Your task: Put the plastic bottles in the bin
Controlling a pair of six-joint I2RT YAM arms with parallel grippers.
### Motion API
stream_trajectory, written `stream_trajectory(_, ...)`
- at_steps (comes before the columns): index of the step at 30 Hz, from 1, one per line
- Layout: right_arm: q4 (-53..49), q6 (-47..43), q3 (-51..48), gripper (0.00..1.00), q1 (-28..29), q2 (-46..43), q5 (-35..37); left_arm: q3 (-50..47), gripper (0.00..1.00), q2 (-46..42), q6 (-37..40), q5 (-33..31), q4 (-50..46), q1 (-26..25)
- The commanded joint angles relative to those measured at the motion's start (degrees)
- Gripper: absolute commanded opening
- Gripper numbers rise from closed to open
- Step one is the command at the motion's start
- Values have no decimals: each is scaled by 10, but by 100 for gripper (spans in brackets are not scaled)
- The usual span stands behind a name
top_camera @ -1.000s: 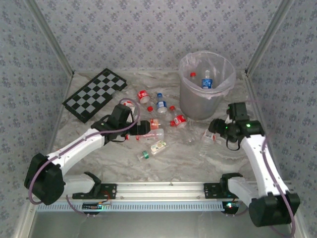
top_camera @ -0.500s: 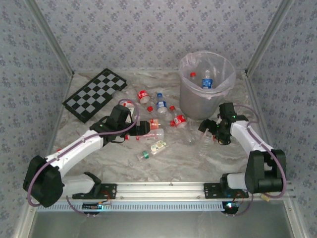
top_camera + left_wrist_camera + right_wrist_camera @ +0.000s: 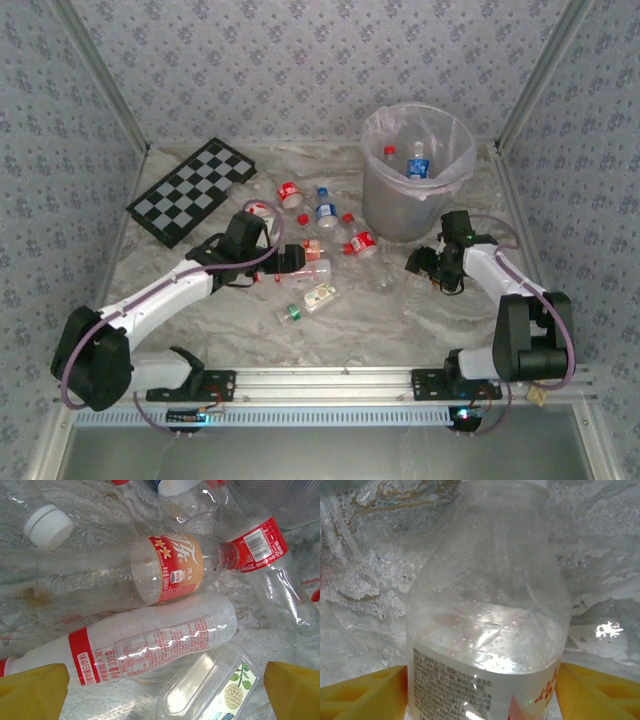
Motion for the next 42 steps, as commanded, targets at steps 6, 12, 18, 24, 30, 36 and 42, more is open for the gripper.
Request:
stream_trajectory(6, -39, -29, 7, 58, -3, -36, 19, 20, 100, 6, -19, 33, 52, 16)
stream_trajectory(12, -129, -36, 42, 54, 0, -118, 24, 31, 100, 16, -17, 35, 35, 19)
stream_trajectory(18, -216, -125, 135, 50, 17, -217, -55, 50, 100, 40, -7, 50, 39, 24)
stream_trajectory(24, -234, -158, 287, 48, 59, -247, -131, 70, 100, 48, 5, 59, 25, 25)
stream_trajectory(30, -226, -215, 443, 47, 62, -171, -74, 60, 100, 39, -1, 69, 17, 25)
stream_trajectory(36, -189, -249, 583, 43, 42, -66, -8, 53, 100, -19, 4, 56, -29, 25)
stream_trajectory(42, -123, -230, 701, 35, -8, 54, 11, 45, 100, -55, -1, 54, -57, 24)
